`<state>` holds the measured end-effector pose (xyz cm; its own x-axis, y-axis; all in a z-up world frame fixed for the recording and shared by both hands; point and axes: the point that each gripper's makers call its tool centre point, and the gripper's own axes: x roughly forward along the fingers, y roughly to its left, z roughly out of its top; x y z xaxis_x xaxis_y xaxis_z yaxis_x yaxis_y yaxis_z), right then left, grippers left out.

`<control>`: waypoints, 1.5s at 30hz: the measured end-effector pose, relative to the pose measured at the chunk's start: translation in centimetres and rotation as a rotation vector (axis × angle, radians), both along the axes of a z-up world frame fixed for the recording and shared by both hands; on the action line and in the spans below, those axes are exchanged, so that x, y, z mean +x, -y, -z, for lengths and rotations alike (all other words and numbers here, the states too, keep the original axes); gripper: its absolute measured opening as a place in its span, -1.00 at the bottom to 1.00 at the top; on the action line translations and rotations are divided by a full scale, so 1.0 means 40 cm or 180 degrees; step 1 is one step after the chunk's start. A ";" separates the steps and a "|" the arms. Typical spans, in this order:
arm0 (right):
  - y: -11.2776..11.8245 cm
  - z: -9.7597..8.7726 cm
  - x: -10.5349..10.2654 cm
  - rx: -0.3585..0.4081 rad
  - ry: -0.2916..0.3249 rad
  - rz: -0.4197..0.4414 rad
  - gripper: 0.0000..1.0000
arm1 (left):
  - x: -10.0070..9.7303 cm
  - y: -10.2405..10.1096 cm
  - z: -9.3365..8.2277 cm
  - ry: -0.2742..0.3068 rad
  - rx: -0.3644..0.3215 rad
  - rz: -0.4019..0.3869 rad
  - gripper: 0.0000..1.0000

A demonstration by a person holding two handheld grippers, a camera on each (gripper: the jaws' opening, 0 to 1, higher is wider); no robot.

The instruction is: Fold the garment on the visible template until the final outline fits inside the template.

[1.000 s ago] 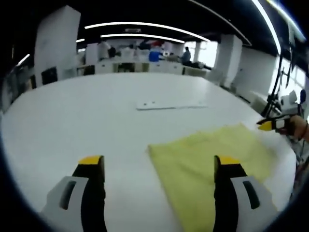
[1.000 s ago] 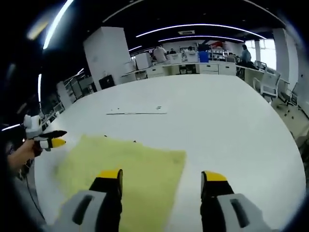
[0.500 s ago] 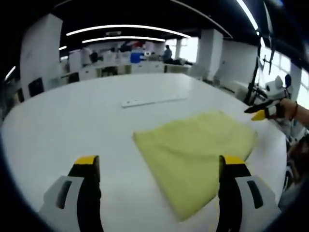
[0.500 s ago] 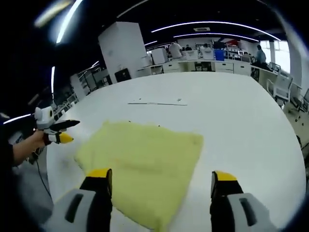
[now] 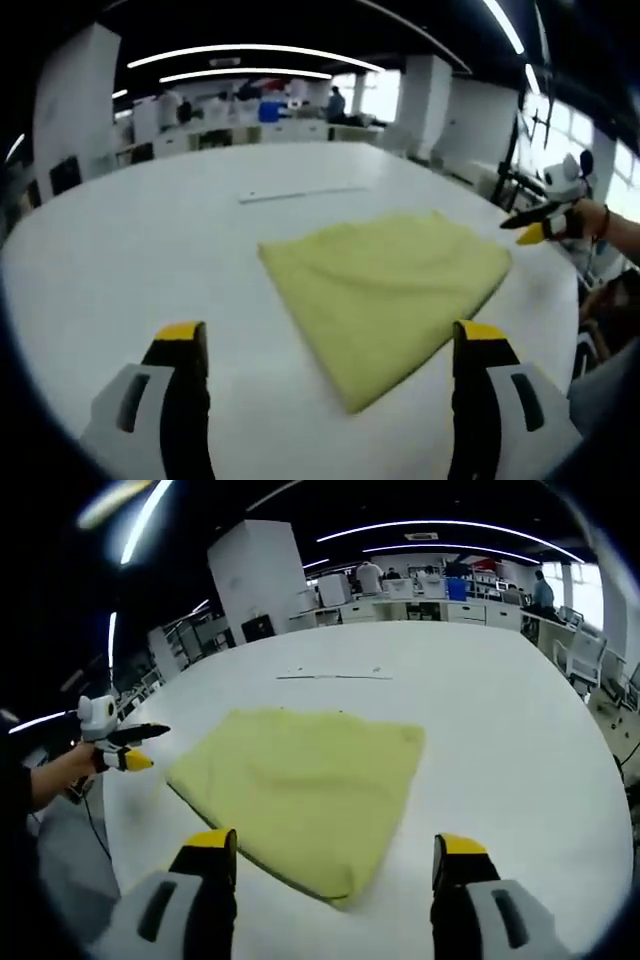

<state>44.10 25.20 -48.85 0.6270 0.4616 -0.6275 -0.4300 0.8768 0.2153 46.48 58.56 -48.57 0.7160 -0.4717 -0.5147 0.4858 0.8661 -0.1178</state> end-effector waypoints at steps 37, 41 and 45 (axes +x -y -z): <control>0.039 0.112 -0.066 0.0082 -0.0175 0.0352 -1.00 | -0.091 0.009 0.118 -0.0436 -0.0108 0.0059 -0.60; 0.042 0.117 -0.066 0.0119 -0.0189 0.0395 -1.00 | -0.095 0.016 0.120 -0.0473 -0.0141 0.0054 -0.73; 0.042 0.117 -0.064 0.0137 -0.0181 0.0422 -1.00 | -0.092 0.012 0.122 -0.0440 -0.0112 0.0016 -0.82</control>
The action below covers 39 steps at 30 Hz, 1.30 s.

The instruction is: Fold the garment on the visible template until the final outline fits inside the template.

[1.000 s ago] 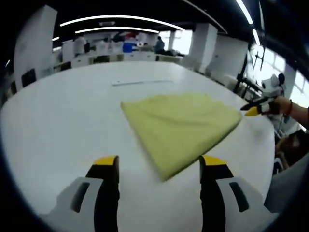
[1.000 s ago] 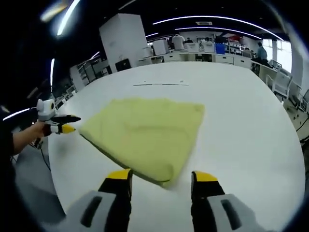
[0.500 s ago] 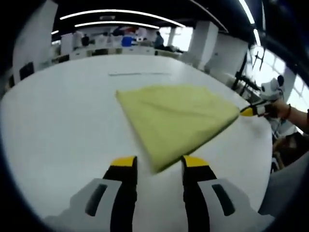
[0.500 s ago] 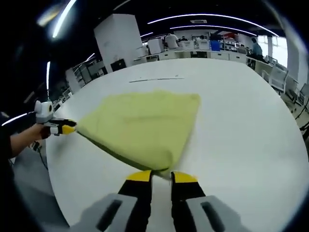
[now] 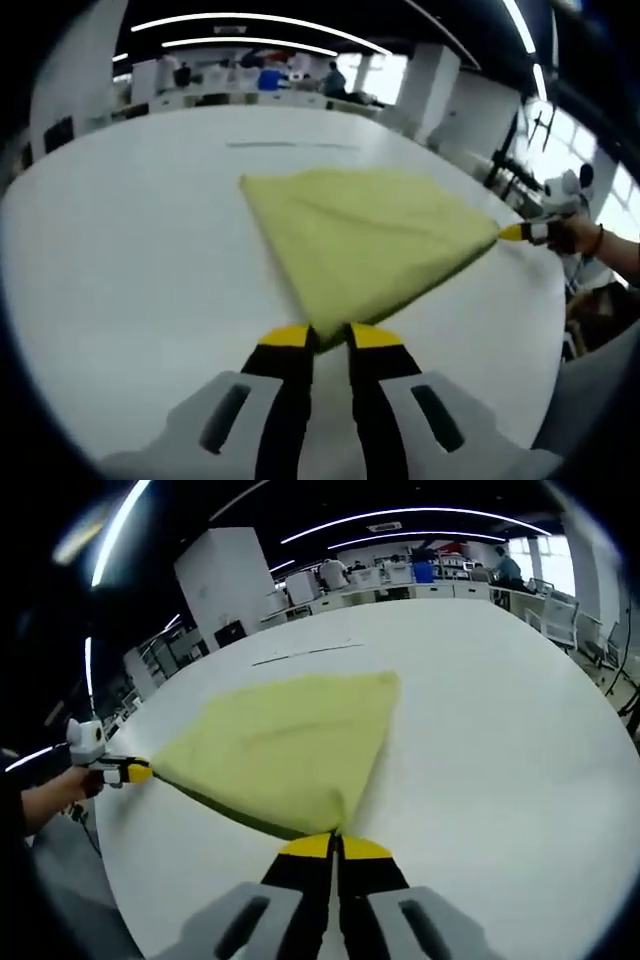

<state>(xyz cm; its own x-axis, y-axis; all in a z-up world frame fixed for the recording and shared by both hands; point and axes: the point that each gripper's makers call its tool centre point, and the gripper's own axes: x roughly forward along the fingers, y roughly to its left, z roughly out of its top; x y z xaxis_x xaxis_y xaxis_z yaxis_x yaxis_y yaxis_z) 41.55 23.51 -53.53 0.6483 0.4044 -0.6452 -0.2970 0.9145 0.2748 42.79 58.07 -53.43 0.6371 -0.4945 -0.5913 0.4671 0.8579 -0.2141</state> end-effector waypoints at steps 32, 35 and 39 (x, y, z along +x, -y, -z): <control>0.031 -0.008 -0.034 -0.0435 0.0018 -0.0356 -1.00 | -0.016 -0.011 -0.006 -0.0016 0.0081 0.0065 -0.99; 0.027 -0.006 -0.046 -0.0417 0.0006 -0.0365 -1.00 | -0.024 -0.014 -0.007 -0.0021 0.0103 0.0083 -0.99; 0.024 -0.003 -0.062 -0.0393 -0.0016 -0.0365 -1.00 | -0.038 -0.021 -0.010 -0.0031 0.0107 0.0090 -0.99</control>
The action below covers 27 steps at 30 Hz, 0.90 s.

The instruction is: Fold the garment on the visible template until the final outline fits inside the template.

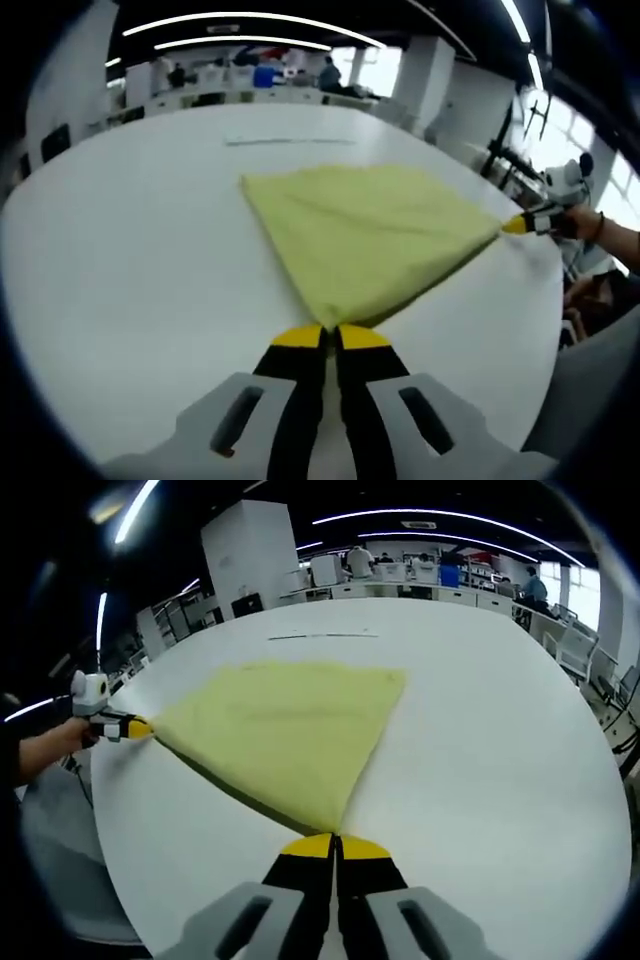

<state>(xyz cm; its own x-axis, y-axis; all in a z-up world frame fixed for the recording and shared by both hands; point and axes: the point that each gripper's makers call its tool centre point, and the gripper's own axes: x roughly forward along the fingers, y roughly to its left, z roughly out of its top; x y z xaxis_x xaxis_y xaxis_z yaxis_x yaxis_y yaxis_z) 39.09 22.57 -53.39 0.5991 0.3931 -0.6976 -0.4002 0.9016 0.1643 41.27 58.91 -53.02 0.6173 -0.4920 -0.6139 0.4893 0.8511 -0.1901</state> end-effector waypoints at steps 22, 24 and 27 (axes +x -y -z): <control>-0.014 0.004 -0.038 0.0029 -0.0074 -0.0041 -1.00 | -0.042 -0.017 0.007 -0.0103 -0.0037 -0.0065 -0.98; -0.014 0.003 -0.034 0.0041 -0.0071 -0.0024 -1.00 | -0.042 -0.018 0.010 -0.0115 -0.0058 -0.0087 -0.98; -0.013 0.004 -0.032 0.0071 -0.0094 0.0008 -1.00 | -0.043 -0.020 0.011 -0.0131 -0.0063 -0.0095 -0.98</control>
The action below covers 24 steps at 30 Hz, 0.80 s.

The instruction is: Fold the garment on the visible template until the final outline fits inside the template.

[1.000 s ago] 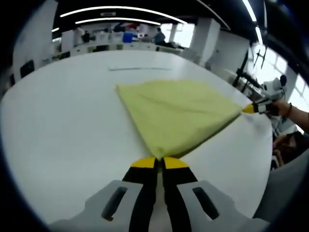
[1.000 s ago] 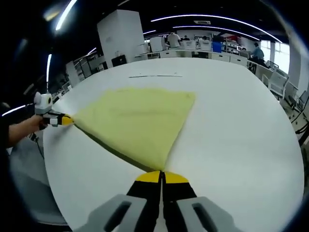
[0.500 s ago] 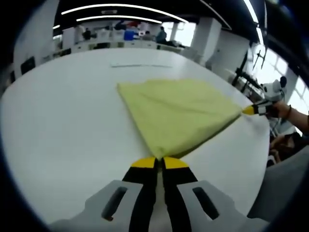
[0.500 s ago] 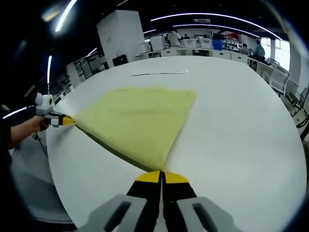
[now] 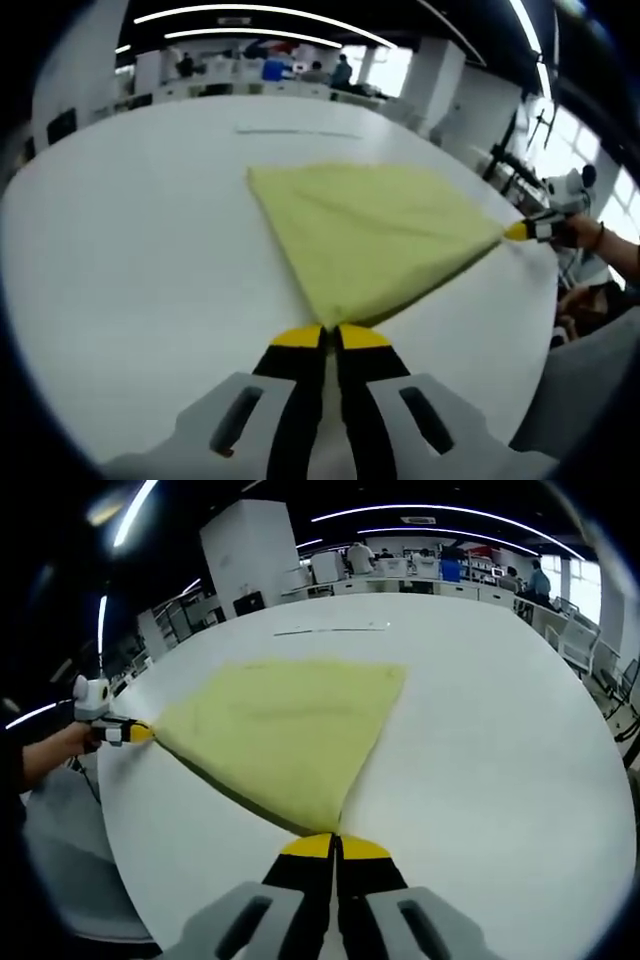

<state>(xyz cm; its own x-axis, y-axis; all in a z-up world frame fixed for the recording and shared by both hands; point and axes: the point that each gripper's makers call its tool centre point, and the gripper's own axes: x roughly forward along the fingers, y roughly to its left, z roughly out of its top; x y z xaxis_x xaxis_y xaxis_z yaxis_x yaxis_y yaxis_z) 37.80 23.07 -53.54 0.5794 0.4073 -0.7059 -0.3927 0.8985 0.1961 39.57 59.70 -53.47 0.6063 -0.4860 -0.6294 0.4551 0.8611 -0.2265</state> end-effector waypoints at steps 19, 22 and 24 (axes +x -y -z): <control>-0.007 -0.002 0.016 0.0093 -0.0101 0.0185 -0.58 | 0.013 -0.019 -0.012 -0.0027 -0.0119 -0.0284 -0.46; -0.011 -0.019 0.022 0.0094 -0.0055 0.0208 -0.32 | 0.014 -0.018 -0.024 -0.0021 -0.0162 -0.0337 -0.33; -0.018 -0.034 0.029 0.0102 0.0022 0.0197 -0.19 | 0.014 -0.015 -0.032 -0.0036 -0.0241 -0.0385 -0.18</control>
<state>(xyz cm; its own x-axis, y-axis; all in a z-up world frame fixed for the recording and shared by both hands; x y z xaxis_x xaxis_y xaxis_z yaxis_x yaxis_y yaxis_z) 38.95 23.79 -52.17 0.6091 0.3929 -0.6889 -0.3380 0.9144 0.2227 40.15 60.29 -52.19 0.6564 -0.4563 -0.6007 0.3462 0.8897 -0.2975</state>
